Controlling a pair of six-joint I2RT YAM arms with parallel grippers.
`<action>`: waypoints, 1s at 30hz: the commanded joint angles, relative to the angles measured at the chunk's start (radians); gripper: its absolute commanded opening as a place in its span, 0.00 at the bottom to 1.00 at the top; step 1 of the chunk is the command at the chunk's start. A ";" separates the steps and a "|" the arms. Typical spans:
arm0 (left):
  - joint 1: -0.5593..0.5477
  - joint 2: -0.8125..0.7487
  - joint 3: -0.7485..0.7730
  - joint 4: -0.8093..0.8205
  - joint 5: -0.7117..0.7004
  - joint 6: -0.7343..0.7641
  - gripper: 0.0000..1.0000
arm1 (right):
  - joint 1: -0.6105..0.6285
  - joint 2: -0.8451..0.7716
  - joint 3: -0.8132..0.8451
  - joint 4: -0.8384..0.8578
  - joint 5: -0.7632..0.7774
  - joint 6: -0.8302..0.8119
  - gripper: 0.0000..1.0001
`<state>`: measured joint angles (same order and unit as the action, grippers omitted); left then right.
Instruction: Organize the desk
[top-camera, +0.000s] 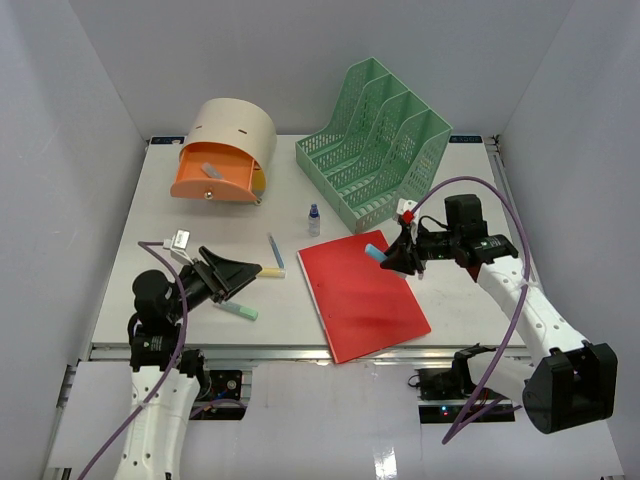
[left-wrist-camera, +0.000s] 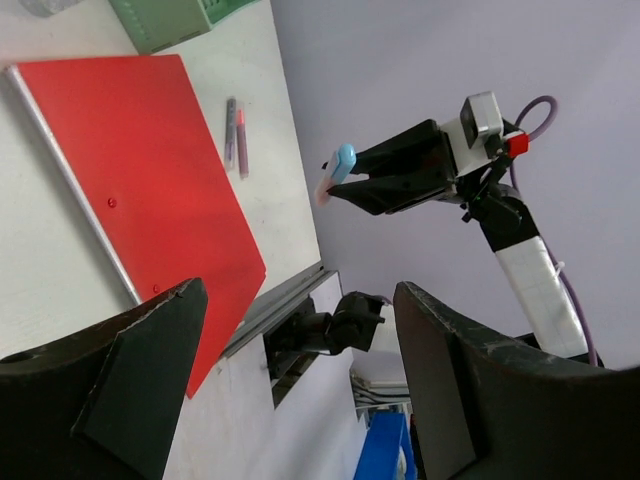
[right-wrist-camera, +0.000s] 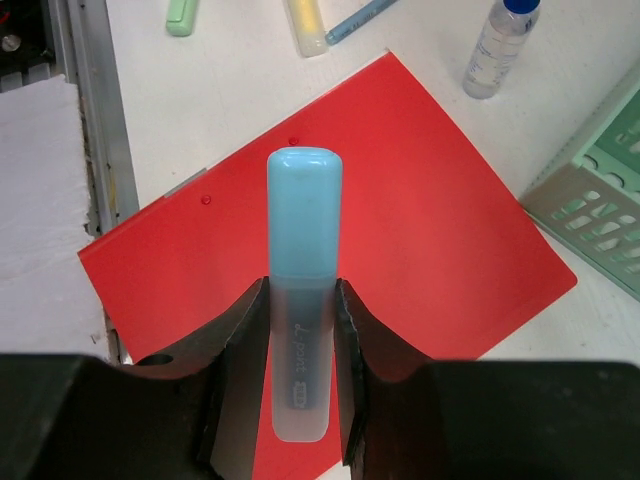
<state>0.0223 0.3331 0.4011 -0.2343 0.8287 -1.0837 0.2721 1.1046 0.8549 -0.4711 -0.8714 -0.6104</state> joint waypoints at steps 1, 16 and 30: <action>-0.058 0.058 0.017 0.148 -0.031 -0.062 0.85 | 0.007 0.012 0.017 0.027 -0.068 0.041 0.08; -0.809 0.650 0.236 0.446 -0.835 -0.031 0.84 | 0.024 0.006 0.031 0.115 0.101 0.247 0.08; -0.913 0.951 0.432 0.523 -1.022 -0.009 0.83 | 0.028 -0.034 0.023 0.188 0.201 0.394 0.08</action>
<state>-0.8795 1.3031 0.7893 0.2759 -0.1235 -1.1211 0.2930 1.0687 0.8524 -0.3179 -0.7090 -0.2609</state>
